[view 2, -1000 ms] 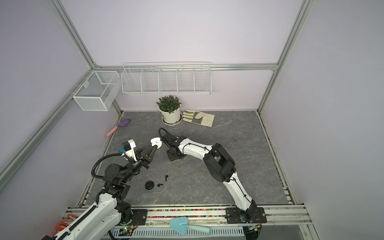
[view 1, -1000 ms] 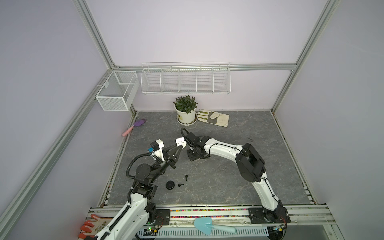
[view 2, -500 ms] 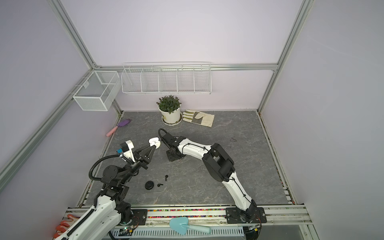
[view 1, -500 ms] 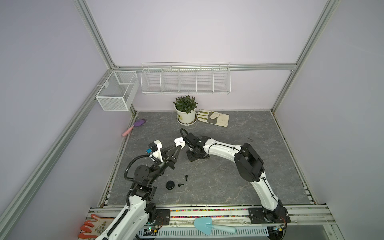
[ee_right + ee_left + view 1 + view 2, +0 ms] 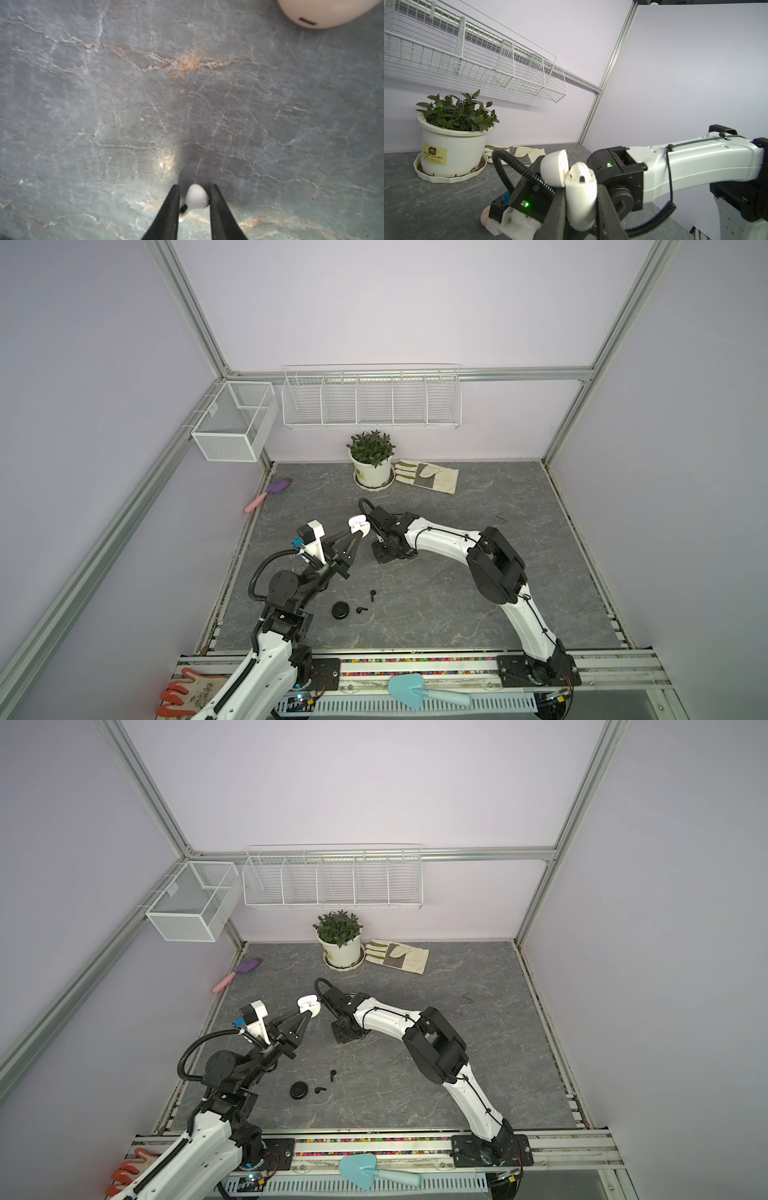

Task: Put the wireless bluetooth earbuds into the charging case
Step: 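Close the right gripper on the second white earbud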

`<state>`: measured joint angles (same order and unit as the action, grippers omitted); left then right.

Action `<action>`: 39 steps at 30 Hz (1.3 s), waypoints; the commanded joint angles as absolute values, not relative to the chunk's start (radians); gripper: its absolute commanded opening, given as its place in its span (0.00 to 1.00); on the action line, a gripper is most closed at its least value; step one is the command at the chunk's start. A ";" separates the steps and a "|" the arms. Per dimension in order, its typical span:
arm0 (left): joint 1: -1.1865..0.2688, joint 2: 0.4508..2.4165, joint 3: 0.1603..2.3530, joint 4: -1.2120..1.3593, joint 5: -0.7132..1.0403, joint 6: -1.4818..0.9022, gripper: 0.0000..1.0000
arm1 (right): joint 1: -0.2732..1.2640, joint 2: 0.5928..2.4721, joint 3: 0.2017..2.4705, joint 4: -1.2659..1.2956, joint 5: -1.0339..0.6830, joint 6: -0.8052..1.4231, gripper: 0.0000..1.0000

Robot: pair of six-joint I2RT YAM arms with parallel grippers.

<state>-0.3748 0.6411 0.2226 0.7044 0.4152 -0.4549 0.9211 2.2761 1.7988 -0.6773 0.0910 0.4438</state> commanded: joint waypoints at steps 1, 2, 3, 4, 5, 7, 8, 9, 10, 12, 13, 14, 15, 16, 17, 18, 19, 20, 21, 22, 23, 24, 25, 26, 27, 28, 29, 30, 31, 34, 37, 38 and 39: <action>-0.370 0.632 0.236 0.706 0.408 -0.453 0.00 | 0.930 2.293 1.809 -0.715 0.111 0.440 0.27; -0.370 0.632 0.236 0.705 0.408 -0.452 0.00 | 0.930 2.291 1.809 -0.717 0.112 0.437 0.27; -0.370 0.631 0.236 0.705 0.407 -0.451 0.00 | 0.930 2.289 1.807 -0.716 0.112 0.436 0.26; -0.371 0.631 0.236 0.704 0.407 -0.451 0.00 | 0.930 2.286 1.807 -0.716 0.112 0.435 0.26; -0.371 0.630 0.237 0.700 0.408 -0.452 0.00 | 0.930 2.284 1.808 -0.717 0.112 0.433 0.26; -0.371 0.630 0.237 0.697 0.408 -0.451 0.00 | 0.930 2.278 1.807 -0.716 0.109 0.430 0.25; -0.370 0.630 0.236 0.697 0.407 -0.451 0.00 | 0.930 2.275 1.806 -0.717 0.108 0.428 0.25; -0.370 0.631 0.236 0.695 0.406 -0.450 0.00 | 0.930 2.270 1.803 -0.717 0.107 0.427 0.25; -0.370 0.632 0.236 0.696 0.406 -0.451 0.00 | 0.930 2.268 1.801 -0.717 0.107 0.424 0.24; -0.370 0.636 0.237 0.696 0.406 -0.450 0.00 | 0.930 2.258 1.795 -0.722 0.107 0.418 0.23; -0.370 0.636 0.237 0.695 0.407 -0.450 0.00 | 0.930 2.252 1.791 -0.723 0.107 0.415 0.23; -0.370 0.639 0.237 0.696 0.408 -0.451 0.00 | 0.930 2.244 1.783 -0.723 0.109 0.411 0.23; -0.370 0.639 0.238 0.693 0.410 -0.450 0.00 | 0.930 2.234 1.773 -0.723 0.113 0.406 0.22; -0.371 0.639 0.239 0.693 0.411 -0.451 0.00 | 0.930 2.224 1.763 -0.723 0.117 0.404 0.22; -0.370 0.640 0.239 0.693 0.413 -0.451 0.00 | 0.929 2.214 1.750 -0.719 0.121 0.403 0.22; -0.371 0.641 0.239 0.692 0.412 -0.451 0.00 | 0.928 2.200 1.737 -0.716 0.125 0.400 0.22; -0.370 0.641 0.240 0.692 0.412 -0.451 0.00 | 0.928 2.190 1.724 -0.714 0.128 0.400 0.22; -0.370 0.643 0.240 0.690 0.413 -0.451 0.00 | 0.927 2.177 1.709 -0.710 0.130 0.400 0.21; -0.371 0.644 0.241 0.690 0.415 -0.450 0.00 | 0.926 2.164 1.692 -0.704 0.132 0.401 0.21; -0.370 0.645 0.242 0.688 0.415 -0.451 0.00 | 0.925 2.155 1.679 -0.700 0.133 0.402 0.21; -0.370 0.647 0.242 0.688 0.415 -0.451 0.00 | 0.926 2.145 1.665 -0.699 0.137 0.402 0.21; -0.370 0.651 0.244 0.690 0.417 -0.451 0.00 | 0.924 2.134 1.650 -0.699 0.141 0.405 0.21; -0.370 0.656 0.245 0.690 0.419 -0.451 0.00 | 0.923 2.126 1.637 -0.697 0.145 0.406 0.21; -0.370 0.661 0.249 0.689 0.422 -0.451 0.00 | 0.923 2.113 1.618 -0.696 0.148 0.408 0.21; -0.371 0.665 0.251 0.691 0.425 -0.449 0.00 | 0.922 2.099 1.597 -0.690 0.150 0.410 0.21; -0.370 0.671 0.252 0.696 0.427 -0.449 0.00 | 0.922 2.088 1.578 -0.685 0.151 0.410 0.21; -0.370 0.677 0.252 0.701 0.430 -0.451 0.00 | 0.922 2.075 1.561 -0.685 0.151 0.413 0.21; -0.370 0.682 0.252 0.704 0.434 -0.453 0.00 | 0.922 2.063 1.543 -0.685 0.154 0.414 0.21; -0.371 0.685 0.253 0.709 0.439 -0.455 0.00 | 0.922 2.052 1.528 -0.682 0.155 0.417 0.21; -0.370 0.684 0.253 0.709 0.442 -0.454 0.00 | 0.922 2.022 1.482 -0.677 0.153 0.428 0.21; -0.371 0.683 0.255 0.707 0.439 -0.451 0.00 | 0.922 2.004 1.448 -0.673 0.155 0.434 0.21; -0.370 0.684 0.255 0.708 0.439 -0.451 0.00 | 0.922 2.002 1.442 -0.671 0.152 0.437 0.21; -0.370 0.687 0.256 0.709 0.439 -0.451 0.00 | 0.922 2.002 1.437 -0.671 0.149 0.439 0.21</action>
